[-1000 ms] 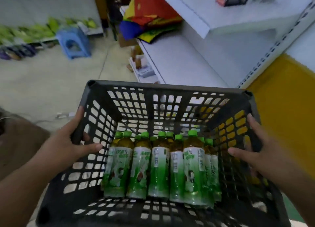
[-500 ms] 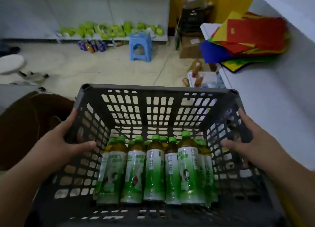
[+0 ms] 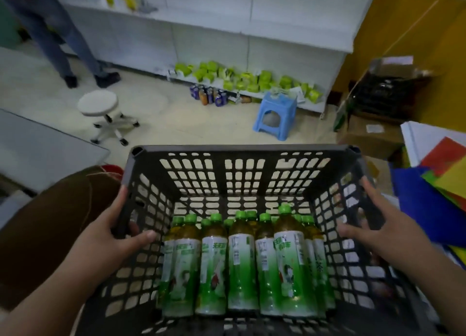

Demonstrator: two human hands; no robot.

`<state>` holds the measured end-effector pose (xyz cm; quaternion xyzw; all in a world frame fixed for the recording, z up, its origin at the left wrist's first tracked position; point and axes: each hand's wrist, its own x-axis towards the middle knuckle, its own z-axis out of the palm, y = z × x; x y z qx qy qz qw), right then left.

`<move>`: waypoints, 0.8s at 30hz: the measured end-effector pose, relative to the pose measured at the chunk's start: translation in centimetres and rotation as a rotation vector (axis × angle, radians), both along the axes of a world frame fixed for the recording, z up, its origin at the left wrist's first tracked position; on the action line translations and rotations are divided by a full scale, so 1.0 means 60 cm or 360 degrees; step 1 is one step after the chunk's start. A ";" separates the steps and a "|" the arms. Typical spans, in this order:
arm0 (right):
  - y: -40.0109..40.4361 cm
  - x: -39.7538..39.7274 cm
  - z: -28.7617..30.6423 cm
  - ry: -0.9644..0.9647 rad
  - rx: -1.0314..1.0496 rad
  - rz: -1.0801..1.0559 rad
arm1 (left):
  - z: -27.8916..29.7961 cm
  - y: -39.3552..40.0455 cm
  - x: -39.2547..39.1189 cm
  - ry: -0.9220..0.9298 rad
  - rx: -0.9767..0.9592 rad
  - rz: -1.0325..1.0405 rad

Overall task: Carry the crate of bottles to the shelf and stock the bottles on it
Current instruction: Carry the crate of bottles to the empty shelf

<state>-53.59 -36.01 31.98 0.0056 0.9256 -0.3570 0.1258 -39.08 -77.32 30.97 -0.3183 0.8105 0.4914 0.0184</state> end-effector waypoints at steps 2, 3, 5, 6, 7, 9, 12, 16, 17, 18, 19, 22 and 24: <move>-0.029 -0.094 0.008 0.0029 0.0029 0.0054 | -0.004 -0.022 -0.076 0.0009 -0.0024 0.0023; -0.044 -0.141 0.007 0.0030 0.0030 0.0068 | -0.007 -0.035 -0.115 0.0022 -0.0026 0.0024; -0.079 -0.232 0.006 0.0045 0.0019 0.0105 | -0.015 -0.065 -0.192 0.0068 -0.0003 0.0040; -0.099 -0.276 0.006 0.0033 0.0007 0.0112 | -0.019 -0.081 -0.231 0.0072 0.0002 0.0048; -0.114 -0.320 0.002 0.0018 0.0004 0.0107 | -0.024 -0.099 -0.272 0.0068 -0.0004 0.0050; -0.146 -0.401 -0.005 -0.0003 0.0002 0.0111 | -0.031 -0.137 -0.354 0.0051 -0.0026 0.0018; -0.192 -0.520 -0.004 -0.0049 -0.0156 0.0052 | -0.025 -0.183 -0.474 0.0064 -0.0014 0.0090; -0.268 -0.683 0.004 -0.0064 -0.0140 0.0089 | -0.018 -0.251 -0.622 0.0058 -0.0080 0.0131; -0.288 -0.729 0.003 -0.0059 -0.0139 0.0108 | -0.018 -0.269 -0.657 0.0052 -0.0102 0.0151; -0.312 -0.773 0.002 -0.0044 -0.0123 0.0141 | -0.022 -0.287 -0.690 0.0036 -0.0127 0.0156; -0.337 -0.820 0.000 -0.0035 -0.0098 0.0173 | -0.027 -0.306 -0.724 0.0028 -0.0148 0.0173; -0.409 -0.971 -0.021 -0.0002 -0.0134 0.0256 | -0.034 -0.352 -0.827 0.0064 -0.0163 0.0296; -0.470 -1.088 -0.034 -0.0057 -0.0126 0.0363 | -0.048 -0.387 -0.895 0.0050 -0.0187 0.0430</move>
